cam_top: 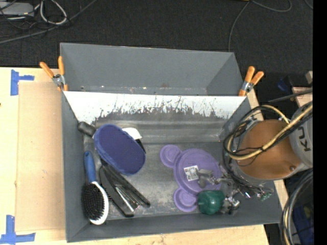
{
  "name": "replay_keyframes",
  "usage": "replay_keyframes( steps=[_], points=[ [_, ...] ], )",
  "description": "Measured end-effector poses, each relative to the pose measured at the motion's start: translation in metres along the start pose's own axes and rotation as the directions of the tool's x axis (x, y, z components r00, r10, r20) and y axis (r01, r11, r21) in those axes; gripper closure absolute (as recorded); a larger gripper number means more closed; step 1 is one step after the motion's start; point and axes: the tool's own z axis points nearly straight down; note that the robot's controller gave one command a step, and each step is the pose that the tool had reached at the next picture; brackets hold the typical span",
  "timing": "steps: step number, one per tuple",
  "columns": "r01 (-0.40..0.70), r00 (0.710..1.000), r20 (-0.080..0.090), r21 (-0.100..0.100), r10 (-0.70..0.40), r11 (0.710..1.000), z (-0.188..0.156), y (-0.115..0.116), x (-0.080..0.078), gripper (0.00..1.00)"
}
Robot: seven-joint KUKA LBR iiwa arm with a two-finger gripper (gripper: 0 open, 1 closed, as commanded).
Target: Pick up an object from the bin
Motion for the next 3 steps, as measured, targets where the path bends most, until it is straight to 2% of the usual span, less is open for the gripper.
replay_keyframes(
  steps=[1, 3],
  points=[
    [-0.146, 0.989, -0.005, -0.001, 0.146, 0.989, 0.0000, -0.0060, 0.0081, 1.00],
    [-0.143, 0.990, -0.006, -0.001, 0.143, 0.990, -0.0052, -0.0059, 0.0079, 1.00]
  ],
)
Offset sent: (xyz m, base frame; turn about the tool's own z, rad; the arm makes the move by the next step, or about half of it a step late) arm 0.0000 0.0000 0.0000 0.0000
